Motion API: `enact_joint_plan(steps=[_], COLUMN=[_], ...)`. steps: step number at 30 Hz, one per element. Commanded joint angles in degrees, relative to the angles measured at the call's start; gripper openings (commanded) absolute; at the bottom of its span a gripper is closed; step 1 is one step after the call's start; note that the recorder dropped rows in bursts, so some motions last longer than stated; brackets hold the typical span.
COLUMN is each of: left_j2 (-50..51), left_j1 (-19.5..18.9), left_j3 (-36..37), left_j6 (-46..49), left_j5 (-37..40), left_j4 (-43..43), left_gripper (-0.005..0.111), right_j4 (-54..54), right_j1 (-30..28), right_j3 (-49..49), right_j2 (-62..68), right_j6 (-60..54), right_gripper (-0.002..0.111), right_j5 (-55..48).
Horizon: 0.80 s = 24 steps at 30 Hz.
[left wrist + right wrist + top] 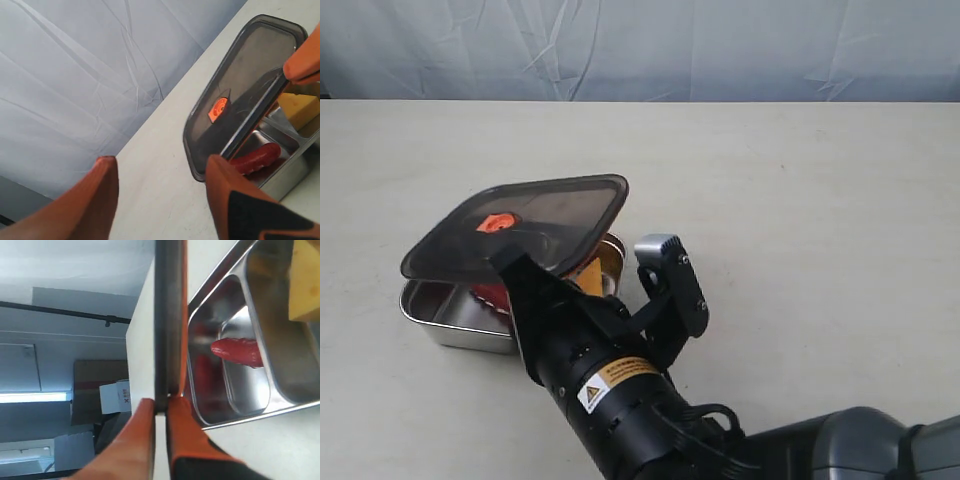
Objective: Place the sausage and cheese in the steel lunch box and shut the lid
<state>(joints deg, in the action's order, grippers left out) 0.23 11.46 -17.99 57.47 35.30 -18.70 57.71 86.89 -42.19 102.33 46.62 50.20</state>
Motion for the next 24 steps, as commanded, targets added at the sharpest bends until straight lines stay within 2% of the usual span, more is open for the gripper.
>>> enact_joint_plan(steps=[1,7,14,24], left_j2=[-0.2,-0.2,-0.2,-0.2], left_j1=[0.1,0.1,0.1,0.1], left_j3=[-0.2,-0.2,-0.2,-0.2], left_j6=[-0.5,-0.5,-0.5,-0.5], left_j5=[-0.6,-0.6,-0.6,-0.6], left_j4=[-0.9,-0.9,-0.9,-0.9], left_gripper=[0.051,0.051,0.051,0.051], right_j4=[-2.2,-5.1,-7.4,-8.0], right_j1=[-0.6,-0.6,-0.6,-0.1], right_j3=[0.1,0.1,0.1,0.1], right_j2=[-0.5,0.1,3.8,5.2], right_j6=[2.2,2.6,8.4,7.0], right_gripper=[-0.001,-0.001,-0.001,-0.001], right_j5=[2.0,5.6,5.9,4.2])
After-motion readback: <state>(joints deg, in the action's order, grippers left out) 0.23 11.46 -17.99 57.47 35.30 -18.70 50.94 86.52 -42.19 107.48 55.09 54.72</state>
